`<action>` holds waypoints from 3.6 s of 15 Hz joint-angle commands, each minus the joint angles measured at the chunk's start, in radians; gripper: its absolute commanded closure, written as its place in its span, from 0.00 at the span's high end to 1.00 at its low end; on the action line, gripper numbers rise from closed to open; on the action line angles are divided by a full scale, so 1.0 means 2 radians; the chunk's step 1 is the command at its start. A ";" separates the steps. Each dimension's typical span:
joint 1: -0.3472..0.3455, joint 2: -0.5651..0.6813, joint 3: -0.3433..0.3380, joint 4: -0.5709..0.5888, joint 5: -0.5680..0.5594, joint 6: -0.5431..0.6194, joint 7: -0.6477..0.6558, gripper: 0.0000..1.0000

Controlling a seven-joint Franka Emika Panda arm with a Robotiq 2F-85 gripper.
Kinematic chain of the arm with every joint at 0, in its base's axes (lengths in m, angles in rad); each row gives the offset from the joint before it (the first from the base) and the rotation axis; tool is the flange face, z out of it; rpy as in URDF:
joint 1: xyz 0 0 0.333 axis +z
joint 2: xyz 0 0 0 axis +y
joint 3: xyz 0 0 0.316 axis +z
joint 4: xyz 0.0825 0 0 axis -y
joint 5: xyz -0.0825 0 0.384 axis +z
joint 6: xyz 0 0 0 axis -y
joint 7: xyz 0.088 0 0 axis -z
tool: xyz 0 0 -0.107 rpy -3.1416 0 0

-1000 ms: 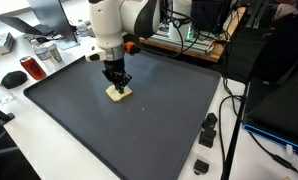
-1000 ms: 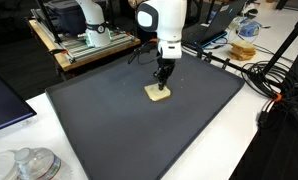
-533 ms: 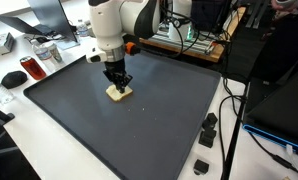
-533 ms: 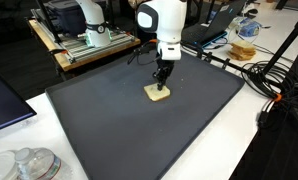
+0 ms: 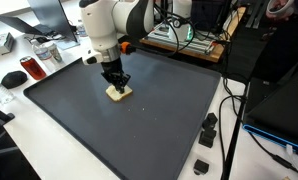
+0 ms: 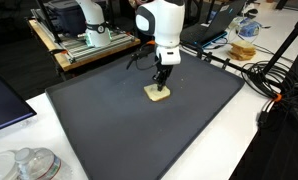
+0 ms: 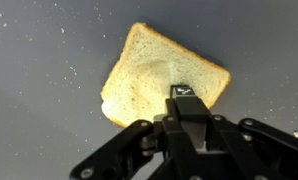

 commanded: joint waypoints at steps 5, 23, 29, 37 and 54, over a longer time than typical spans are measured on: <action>-0.039 0.030 0.022 -0.006 0.047 0.040 -0.066 0.05; 0.009 0.010 -0.014 -0.026 0.010 0.088 -0.007 0.05; 0.048 0.013 -0.049 -0.033 -0.029 0.102 0.041 0.05; 0.055 0.015 -0.049 -0.027 -0.048 0.081 0.048 0.05; 0.052 -0.078 -0.042 -0.070 -0.050 0.042 0.035 0.05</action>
